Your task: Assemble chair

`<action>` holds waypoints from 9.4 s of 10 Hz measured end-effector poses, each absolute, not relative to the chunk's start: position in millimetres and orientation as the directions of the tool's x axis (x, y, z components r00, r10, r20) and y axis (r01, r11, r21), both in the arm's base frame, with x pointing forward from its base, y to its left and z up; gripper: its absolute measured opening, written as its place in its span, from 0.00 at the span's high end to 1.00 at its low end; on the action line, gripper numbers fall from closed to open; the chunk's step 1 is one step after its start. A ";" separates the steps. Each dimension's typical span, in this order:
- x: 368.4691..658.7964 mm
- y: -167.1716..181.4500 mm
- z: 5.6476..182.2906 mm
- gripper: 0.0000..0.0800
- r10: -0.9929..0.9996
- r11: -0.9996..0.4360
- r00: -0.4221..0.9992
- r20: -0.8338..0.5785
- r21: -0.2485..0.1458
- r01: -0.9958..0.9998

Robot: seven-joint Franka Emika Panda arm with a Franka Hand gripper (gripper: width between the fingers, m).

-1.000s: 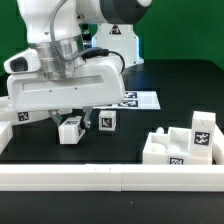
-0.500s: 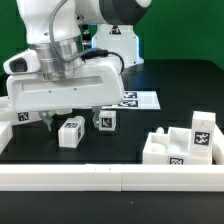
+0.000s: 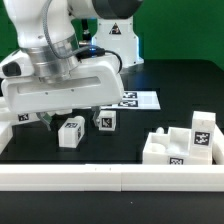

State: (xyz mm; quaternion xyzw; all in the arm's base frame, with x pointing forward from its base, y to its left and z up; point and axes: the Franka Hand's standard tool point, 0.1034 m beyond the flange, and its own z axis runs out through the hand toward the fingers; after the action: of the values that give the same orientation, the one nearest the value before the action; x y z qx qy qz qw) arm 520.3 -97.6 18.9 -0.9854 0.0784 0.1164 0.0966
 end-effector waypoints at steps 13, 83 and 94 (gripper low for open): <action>540.0 -114.8 22.5 0.19 -0.057 -0.948 0.754 -0.654 -0.202 -0.247; 595.5 41.0 60.4 0.65 -0.212 -0.974 0.820 0.531 -0.050 -0.220; 601.7 28.4 70.2 0.19 -0.249 -0.968 0.894 0.372 -0.070 -0.240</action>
Offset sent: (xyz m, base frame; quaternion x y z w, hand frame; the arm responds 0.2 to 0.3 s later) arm 0.0119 -0.0062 -0.0002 0.0057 -0.2027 0.0129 0.9791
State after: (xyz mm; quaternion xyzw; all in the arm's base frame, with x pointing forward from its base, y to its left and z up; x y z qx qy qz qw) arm 601.7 28.4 70.2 -0.9731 0.1257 -0.1925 0.0111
